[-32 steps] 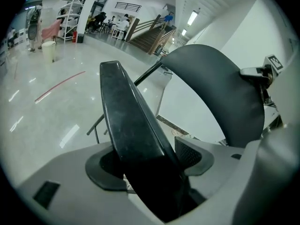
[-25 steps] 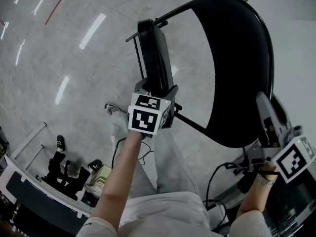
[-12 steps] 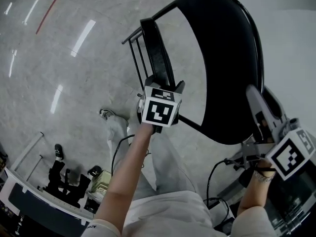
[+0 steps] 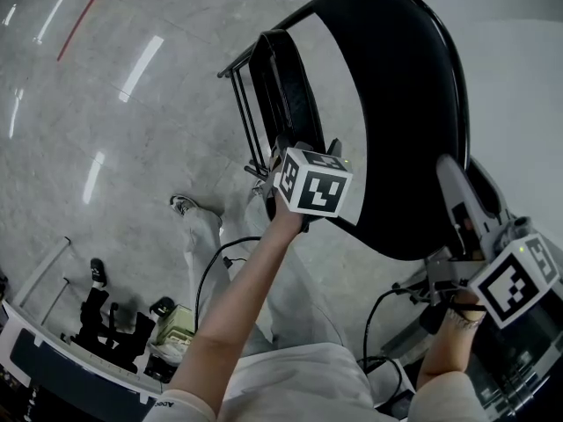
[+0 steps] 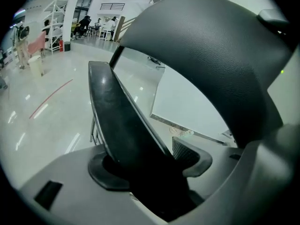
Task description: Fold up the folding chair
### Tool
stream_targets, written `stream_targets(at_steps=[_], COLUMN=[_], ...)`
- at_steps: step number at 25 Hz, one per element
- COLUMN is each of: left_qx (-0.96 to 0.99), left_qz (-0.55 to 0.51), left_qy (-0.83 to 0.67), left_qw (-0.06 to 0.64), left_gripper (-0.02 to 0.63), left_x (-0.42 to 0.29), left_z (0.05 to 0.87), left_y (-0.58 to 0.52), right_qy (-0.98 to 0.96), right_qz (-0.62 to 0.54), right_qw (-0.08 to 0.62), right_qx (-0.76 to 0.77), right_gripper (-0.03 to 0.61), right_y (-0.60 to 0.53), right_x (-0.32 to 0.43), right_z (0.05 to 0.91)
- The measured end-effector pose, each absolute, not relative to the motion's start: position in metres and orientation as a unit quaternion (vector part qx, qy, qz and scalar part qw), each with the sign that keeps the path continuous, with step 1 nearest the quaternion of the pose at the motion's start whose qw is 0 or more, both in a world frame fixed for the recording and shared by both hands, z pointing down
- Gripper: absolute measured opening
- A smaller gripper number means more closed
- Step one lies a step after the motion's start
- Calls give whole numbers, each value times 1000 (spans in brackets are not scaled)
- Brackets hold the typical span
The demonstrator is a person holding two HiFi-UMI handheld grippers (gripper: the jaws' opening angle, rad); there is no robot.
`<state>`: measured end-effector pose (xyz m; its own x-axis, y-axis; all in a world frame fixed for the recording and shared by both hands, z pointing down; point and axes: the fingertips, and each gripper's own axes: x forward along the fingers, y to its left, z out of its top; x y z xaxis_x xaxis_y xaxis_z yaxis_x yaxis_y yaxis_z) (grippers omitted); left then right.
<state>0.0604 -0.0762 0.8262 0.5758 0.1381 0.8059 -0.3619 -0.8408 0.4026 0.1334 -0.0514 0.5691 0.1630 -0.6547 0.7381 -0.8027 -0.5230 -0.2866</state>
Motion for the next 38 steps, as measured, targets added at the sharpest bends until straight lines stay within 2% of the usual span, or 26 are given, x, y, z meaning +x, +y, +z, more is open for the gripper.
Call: stream_targets(at_steps=[18, 25, 29, 32, 38], left_qx=[841, 838, 825, 815, 809], left_qz=[468, 468, 467, 469, 496], left_qy=[-55, -34, -25, -25, 1], left_qw=[267, 279, 319, 340, 314], left_gripper=[296, 301, 307, 308, 308], left_x=[89, 68, 59, 54, 42], left_z=[830, 828, 821, 811, 794], left_y=[-59, -54, -69, -74, -75], right_qy=[-473, -485, -496, -493, -486], right_qz=[420, 442, 456, 453, 453], right_qw=[96, 74, 48, 60, 68], right_qx=[768, 751, 737, 740, 744], right_gripper=[126, 125, 123, 123, 123], right_y=[-45, -50, -63, -64, -63], right_x=[137, 119, 109, 108, 109], right_z=[569, 569, 568, 570, 570])
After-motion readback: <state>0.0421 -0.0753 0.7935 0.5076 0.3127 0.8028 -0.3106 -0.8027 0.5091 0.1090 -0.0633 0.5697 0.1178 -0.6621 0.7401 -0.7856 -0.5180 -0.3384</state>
